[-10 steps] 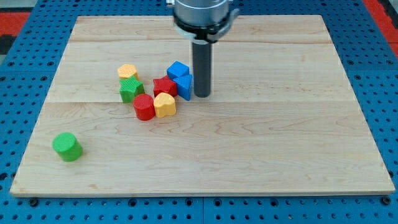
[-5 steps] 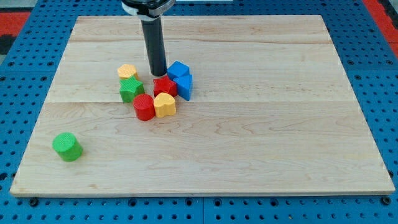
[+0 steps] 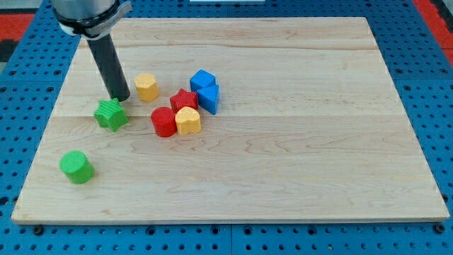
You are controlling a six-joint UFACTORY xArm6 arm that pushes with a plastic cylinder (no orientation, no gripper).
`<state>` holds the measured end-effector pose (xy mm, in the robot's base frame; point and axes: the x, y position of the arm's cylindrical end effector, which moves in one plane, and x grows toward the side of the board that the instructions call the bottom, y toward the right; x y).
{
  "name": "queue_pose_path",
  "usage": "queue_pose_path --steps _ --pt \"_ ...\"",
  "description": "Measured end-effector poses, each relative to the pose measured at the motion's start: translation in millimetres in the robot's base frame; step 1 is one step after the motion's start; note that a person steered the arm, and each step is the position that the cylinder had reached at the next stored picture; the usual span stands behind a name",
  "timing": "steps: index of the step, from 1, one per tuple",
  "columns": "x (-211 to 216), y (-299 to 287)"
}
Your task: Move the green star to the top right of the green circle
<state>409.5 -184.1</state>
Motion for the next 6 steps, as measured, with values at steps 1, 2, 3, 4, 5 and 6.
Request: queue_pose_path --steps 1,2,3,4,5,6 --pt "36 -4" --pt "57 -29" --pt "57 -26" --pt "57 -21" --pt "51 3" --pt "43 3"
